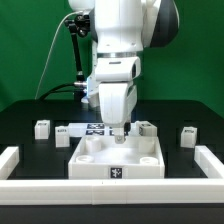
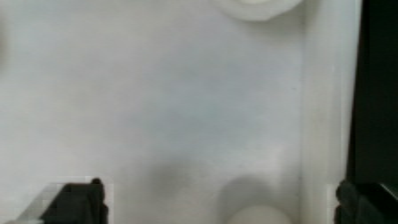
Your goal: Assemble one leg
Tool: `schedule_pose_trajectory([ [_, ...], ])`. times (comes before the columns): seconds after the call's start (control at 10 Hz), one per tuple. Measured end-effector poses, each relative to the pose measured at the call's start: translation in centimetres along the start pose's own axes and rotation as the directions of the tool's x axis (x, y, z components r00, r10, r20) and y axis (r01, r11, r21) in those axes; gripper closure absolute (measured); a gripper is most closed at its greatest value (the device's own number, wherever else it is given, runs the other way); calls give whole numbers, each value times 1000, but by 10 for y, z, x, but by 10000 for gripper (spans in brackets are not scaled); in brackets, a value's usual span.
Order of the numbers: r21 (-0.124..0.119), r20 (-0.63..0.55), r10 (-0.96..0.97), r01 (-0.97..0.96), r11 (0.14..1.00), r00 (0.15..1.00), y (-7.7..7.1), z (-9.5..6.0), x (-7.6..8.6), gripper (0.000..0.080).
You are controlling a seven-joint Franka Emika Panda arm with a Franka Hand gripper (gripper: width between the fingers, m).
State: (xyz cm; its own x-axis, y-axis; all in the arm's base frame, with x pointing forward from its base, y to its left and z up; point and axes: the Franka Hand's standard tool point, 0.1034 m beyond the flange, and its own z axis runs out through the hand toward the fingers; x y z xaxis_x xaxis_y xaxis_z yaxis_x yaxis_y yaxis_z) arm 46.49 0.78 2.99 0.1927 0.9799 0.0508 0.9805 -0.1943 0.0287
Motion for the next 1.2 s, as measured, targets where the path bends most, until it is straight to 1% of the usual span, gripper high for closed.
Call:
schedule_pose_trajectory([
  [0.1,-5,0,-18,18,1000,1000,-6,5,1,150],
  [0.3,17,3,-18,18,1000,1000,-13,13,-1,150],
  [0.4,38,7,-15,14,999,1000,-15,16,-3,150],
  [0.5,50,10,-6,6,999,1000,-13,16,-6,150],
  [0.8,50,11,3,-3,999,1000,-13,16,-8,159],
  [0.9,50,11,3,-3,999,1000,-13,16,-8,329],
  [1.0,50,11,3,-3,999,1000,-13,16,-8,329],
  [1.1,51,11,3,-3,999,1000,-13,16,-8,506],
  [1.2,51,11,3,-3,999,1000,-13,16,-8,711],
])
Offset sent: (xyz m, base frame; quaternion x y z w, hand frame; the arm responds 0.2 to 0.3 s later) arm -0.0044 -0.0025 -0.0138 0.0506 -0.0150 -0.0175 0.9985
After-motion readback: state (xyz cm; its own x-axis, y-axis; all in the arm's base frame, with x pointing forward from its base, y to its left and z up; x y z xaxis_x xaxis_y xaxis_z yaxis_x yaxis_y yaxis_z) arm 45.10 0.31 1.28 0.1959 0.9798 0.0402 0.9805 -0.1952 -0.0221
